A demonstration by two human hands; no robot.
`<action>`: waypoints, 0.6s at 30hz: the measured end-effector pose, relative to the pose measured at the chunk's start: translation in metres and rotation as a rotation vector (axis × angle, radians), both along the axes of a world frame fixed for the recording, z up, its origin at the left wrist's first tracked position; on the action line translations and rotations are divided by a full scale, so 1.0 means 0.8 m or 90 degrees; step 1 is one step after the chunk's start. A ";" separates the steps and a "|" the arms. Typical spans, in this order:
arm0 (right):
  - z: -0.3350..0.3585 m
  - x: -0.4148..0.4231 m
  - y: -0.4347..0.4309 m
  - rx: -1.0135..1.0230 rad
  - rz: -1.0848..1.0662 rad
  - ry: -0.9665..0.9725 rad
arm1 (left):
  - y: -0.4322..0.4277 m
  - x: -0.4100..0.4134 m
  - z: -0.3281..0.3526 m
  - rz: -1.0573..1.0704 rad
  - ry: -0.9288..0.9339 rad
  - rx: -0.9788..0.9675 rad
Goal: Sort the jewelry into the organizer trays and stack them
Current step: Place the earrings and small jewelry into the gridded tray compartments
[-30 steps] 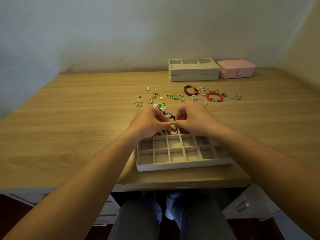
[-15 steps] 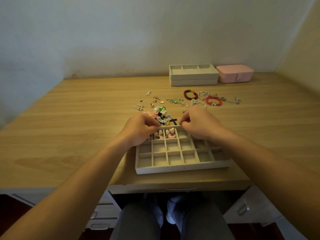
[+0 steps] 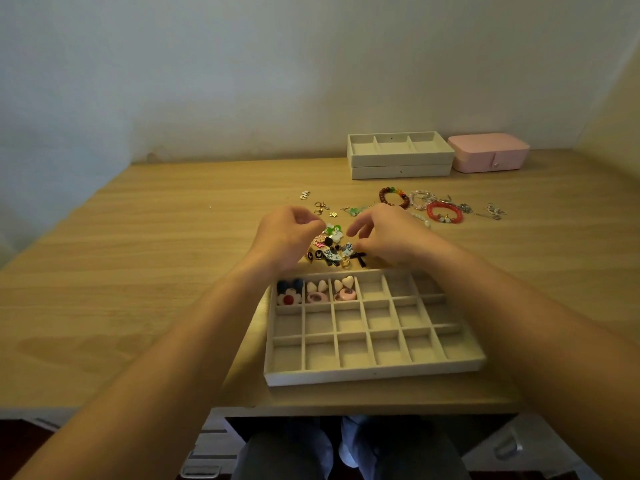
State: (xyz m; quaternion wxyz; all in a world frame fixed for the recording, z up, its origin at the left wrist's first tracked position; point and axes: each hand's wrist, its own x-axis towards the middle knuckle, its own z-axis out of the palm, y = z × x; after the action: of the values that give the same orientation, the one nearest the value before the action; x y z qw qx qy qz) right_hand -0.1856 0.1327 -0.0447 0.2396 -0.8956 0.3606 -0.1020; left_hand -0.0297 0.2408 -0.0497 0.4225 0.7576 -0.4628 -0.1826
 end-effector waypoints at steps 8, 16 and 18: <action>-0.006 0.001 -0.021 0.034 0.051 0.061 | -0.041 -0.005 0.009 0.026 0.099 -0.096; -0.012 0.003 -0.023 0.058 0.078 0.055 | -0.039 0.003 0.010 0.078 0.033 -0.251; -0.012 0.003 -0.021 0.058 0.089 0.062 | -0.035 0.005 0.009 0.061 -0.008 -0.255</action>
State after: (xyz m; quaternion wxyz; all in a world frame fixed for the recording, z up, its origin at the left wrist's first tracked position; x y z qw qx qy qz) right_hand -0.1835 0.1160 -0.0542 0.2686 -0.9108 0.3126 -0.0247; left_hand -0.0254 0.2124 -0.0428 0.5701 0.6807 -0.4559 -0.0616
